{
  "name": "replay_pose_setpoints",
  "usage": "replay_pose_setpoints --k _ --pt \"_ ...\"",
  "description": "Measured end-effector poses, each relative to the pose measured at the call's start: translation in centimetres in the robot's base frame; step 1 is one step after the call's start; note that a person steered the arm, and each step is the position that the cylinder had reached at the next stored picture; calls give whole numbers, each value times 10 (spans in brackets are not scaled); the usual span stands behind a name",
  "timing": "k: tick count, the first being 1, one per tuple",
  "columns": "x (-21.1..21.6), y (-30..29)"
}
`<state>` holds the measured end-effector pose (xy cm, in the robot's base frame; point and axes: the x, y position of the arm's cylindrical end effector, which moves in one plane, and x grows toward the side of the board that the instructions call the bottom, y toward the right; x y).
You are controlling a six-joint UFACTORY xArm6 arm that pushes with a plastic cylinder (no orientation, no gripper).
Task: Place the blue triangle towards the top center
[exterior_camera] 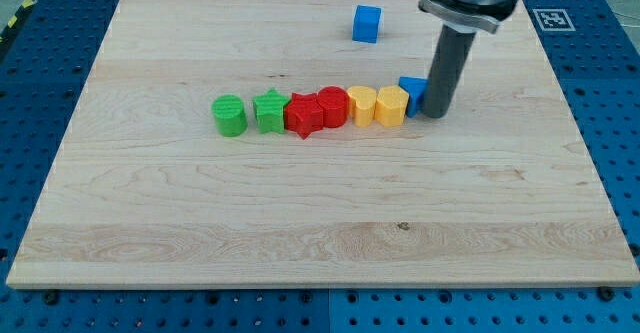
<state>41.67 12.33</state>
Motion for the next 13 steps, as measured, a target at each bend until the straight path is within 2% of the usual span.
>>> replay_pose_setpoints --k 3,5,13 --pt "-36 -32" --pt "-34 -54" --pt "-23 -69"
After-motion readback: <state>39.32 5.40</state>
